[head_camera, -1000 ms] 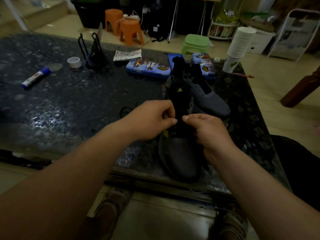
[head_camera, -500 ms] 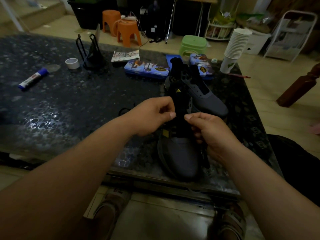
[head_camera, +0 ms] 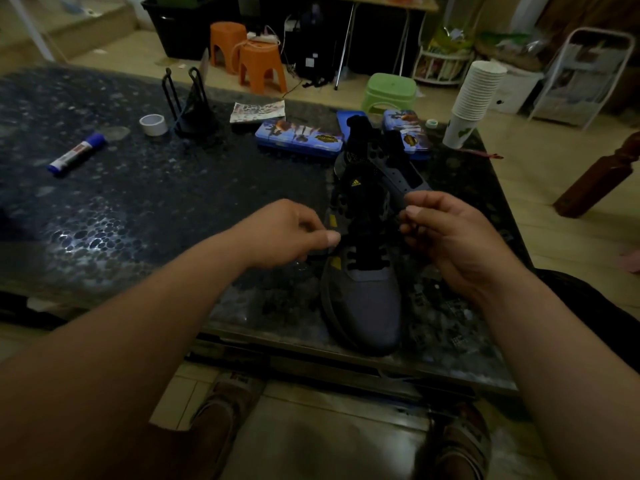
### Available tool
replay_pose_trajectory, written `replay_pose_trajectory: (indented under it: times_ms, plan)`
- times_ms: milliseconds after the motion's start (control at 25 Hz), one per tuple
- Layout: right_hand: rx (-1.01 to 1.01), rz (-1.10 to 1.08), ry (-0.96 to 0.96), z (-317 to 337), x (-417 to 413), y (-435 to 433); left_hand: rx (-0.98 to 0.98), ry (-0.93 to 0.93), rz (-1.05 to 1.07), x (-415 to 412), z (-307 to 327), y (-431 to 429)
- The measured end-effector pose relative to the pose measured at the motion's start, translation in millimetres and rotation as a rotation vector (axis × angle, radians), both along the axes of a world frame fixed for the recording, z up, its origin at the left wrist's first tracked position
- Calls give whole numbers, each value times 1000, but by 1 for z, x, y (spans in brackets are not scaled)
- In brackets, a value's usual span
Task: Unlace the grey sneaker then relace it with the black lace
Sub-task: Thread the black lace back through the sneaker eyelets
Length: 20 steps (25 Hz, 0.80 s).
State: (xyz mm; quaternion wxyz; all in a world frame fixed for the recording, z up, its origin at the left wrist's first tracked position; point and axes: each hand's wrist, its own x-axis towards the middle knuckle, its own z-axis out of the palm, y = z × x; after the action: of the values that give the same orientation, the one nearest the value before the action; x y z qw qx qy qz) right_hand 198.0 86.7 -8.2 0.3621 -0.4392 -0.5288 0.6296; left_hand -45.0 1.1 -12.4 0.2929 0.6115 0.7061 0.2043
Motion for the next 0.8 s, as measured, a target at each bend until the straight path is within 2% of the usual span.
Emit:
replay_pose_trajectory:
  times_ms: [80, 160, 200, 240, 320, 360, 400, 440, 480, 560, 600, 640, 680, 760, 800]
  plan:
    - [2, -43, 34, -2, -2, 0, -13, -95, 43, -7, 2, -5]
    - [-28, -94, 7, -5, -1, -3, 96, -207, 281, -18, -2, -5]
    - [-28, -73, -68, -8, -1, -6, 148, -343, 425, -21, -4, -4]
    - [-8, -10, -172, -14, 0, -10, 179, -565, 573, -22, -7, -2]
    - [11, 151, -353, -27, 1, -22, 174, -1215, 760, -20, -7, 2]
    - [11, 203, -411, -34, 1, -28, 174, -1443, 789, -19, -5, 3]
    - [25, 217, -460, -40, 1, -31, 163, -1519, 781, -18, -3, 3]
    - [53, 207, -509, -43, 1, -34, 149, -1397, 737, -19, -3, 3]
    - [89, 192, -552, -44, 1, -37, 146, -1085, 641, -19, -4, 3]
    - [146, 165, -599, -42, 1, -43, 104, -323, 296, -17, -6, -2]
    - [155, 158, -603, -42, 1, -45, 44, -105, 132, -15, -7, -4]
    - [152, 150, -596, -43, 1, -45, -33, -24, 22, -13, -8, -6]
    - [145, 149, -588, -43, 0, -46, -69, -33, -16, -12, -8, -6]
    - [154, 140, -597, -44, -1, -49, 5, -77, 41, -12, -11, -2]
    - [165, 134, -608, -44, -2, -50, 85, 6, 88, -14, -13, 2]
